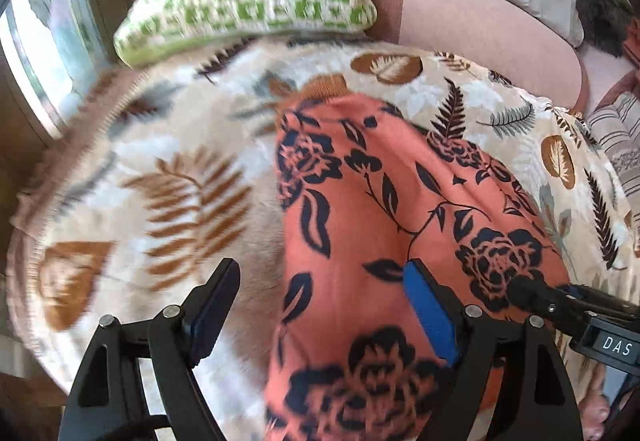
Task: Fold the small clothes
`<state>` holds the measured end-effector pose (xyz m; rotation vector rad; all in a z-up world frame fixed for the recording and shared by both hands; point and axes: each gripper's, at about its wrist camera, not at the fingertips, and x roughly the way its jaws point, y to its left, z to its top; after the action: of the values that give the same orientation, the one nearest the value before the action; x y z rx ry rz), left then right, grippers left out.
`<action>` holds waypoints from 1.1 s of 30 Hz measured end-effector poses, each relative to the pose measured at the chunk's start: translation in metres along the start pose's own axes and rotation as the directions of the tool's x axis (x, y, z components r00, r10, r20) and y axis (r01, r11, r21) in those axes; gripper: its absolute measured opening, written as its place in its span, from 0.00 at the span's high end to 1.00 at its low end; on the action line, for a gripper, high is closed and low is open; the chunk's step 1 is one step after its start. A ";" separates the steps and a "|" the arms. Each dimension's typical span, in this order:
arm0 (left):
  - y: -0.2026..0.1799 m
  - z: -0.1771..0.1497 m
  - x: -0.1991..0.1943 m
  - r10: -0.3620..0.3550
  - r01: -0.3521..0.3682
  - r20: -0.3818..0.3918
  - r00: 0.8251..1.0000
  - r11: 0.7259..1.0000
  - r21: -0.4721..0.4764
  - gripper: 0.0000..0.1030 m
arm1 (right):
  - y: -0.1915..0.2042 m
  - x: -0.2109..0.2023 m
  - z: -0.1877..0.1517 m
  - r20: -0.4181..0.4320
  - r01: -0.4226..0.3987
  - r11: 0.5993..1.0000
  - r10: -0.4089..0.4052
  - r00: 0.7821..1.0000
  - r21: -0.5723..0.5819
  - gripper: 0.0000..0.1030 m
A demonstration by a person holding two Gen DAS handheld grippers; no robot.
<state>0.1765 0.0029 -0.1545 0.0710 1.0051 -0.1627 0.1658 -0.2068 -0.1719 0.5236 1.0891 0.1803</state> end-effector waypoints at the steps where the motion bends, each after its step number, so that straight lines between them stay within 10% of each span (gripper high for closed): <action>1: 0.000 -0.002 -0.013 0.013 -0.013 0.023 1.000 1.000 0.003 0.17 | 0.004 -0.009 -0.003 0.013 0.014 1.000 -0.013 1.000 -0.010 0.47; 19: -0.020 -0.025 -0.163 0.111 -0.135 0.318 0.942 0.989 0.053 0.17 | 0.064 -0.149 -0.057 0.244 0.033 0.982 0.013 0.970 -0.184 0.47; 33: -0.029 -0.022 -0.228 0.184 -0.219 0.464 0.867 0.975 0.023 0.17 | 0.081 -0.222 -0.087 0.469 0.246 0.936 -0.105 0.877 -0.250 0.41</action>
<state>0.0332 0.0005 0.0268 0.1970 0.5099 -0.0202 -0.0045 -0.1959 0.0127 0.1682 0.6313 0.0558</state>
